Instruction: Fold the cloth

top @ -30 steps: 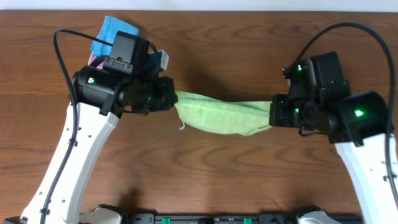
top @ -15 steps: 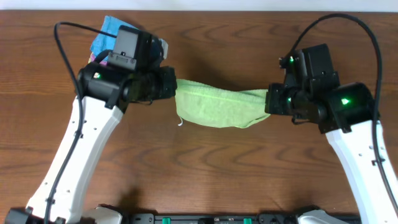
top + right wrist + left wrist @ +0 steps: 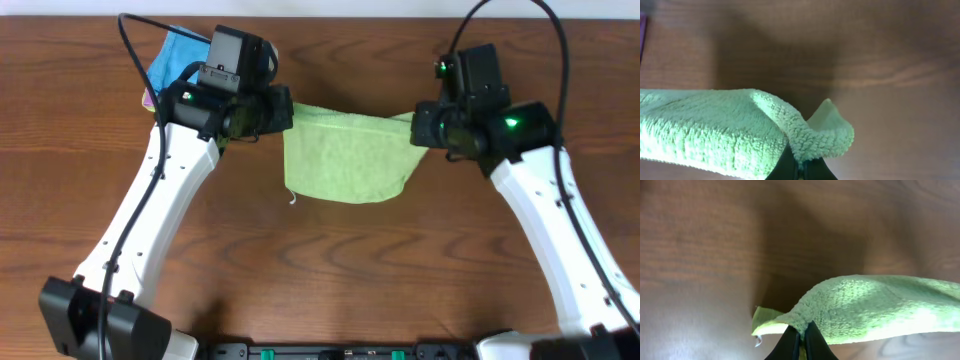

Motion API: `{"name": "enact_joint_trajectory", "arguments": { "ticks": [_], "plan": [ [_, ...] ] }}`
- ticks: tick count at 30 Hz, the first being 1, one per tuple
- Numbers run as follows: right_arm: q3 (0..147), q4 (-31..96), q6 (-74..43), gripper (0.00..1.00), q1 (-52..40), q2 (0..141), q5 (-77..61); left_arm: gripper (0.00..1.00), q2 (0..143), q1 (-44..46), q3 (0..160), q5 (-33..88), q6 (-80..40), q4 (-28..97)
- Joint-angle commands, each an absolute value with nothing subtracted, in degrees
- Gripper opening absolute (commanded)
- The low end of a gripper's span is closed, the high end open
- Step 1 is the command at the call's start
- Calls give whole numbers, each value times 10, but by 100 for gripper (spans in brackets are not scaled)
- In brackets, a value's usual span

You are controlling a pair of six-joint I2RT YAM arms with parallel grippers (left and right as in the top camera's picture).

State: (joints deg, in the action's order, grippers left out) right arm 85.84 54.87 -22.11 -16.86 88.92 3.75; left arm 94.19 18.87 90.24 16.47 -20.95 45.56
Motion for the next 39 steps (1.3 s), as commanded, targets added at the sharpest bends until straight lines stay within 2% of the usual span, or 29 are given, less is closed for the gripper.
{"name": "enact_joint_trajectory", "arguments": {
  "ticks": [1,19,20,21,23,24,25,26,33,39],
  "plan": [
    [857,521,-220,1,-172,916,68,6,961,187,905,135,-204,432],
    [857,202,-156,1,-150,1113,96,6,1119,182,905,-2,-204,211],
    [857,174,-156,7,-149,1125,97,6,1128,180,905,-12,-204,195],
    [857,155,-156,20,-148,1133,97,26,1134,179,905,-17,-206,185],
    [857,143,-156,36,-147,1136,96,76,1140,174,905,-21,-208,175],
    [857,149,-156,56,-148,1133,96,89,1140,172,905,-21,-208,175],
    [857,157,-156,68,-148,1127,96,98,1138,171,905,-21,-208,176],
    [857,170,-156,69,-150,1121,96,95,1136,168,905,-21,-208,176],
    [857,321,-156,77,-150,1061,84,95,1120,165,905,35,-208,206],
    [854,429,-79,75,-144,1056,7,99,1120,170,905,162,-208,256]
  ]
}}
